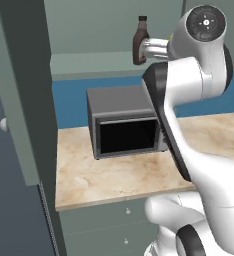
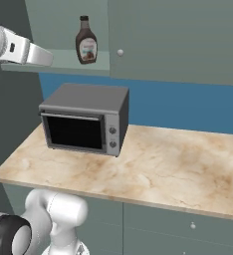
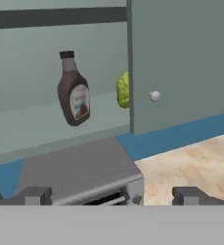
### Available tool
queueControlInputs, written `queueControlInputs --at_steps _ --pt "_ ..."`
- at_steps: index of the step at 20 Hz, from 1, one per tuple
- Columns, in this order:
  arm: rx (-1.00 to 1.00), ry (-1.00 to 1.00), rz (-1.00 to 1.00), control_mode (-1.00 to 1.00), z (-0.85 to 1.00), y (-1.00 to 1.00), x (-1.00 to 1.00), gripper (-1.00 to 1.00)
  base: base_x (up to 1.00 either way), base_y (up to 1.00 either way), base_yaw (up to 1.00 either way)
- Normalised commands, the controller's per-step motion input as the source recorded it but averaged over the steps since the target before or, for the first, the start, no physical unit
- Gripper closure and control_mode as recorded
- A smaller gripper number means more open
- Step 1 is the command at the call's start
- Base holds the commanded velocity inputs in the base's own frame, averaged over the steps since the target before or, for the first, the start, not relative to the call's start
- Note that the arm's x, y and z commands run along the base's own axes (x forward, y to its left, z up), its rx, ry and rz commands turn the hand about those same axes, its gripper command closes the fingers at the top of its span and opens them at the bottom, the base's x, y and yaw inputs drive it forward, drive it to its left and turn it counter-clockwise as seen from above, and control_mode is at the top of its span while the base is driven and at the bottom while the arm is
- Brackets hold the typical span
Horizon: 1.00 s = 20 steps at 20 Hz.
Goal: The dining table condiment station is running low on syrup bottle. Refill the condiment station by opening the cabinet and taking the syrup bottle from the cabinet and placing it on the dining table.
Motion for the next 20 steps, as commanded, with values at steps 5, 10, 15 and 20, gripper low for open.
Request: queueControlInputs --at_steps 5,10,15,20 --pt "-0.05 0.0 0.0 -1.0 0.0 0.0 0.56 -1.0 0.0 0.0 0.0" --pt "-0.02 0.0 0.0 -1.0 0.0 0.0 0.5 -1.0 0.0 0.0 0.0" --pt "0.0 0.0 0.0 -1.0 0.0 0.0 0.61 -1.0 0.0 0.0 0.0" --pt "0.0 0.0 0.0 -1.0 0.0 0.0 0.63 -1.0 0.0 0.0 0.0"
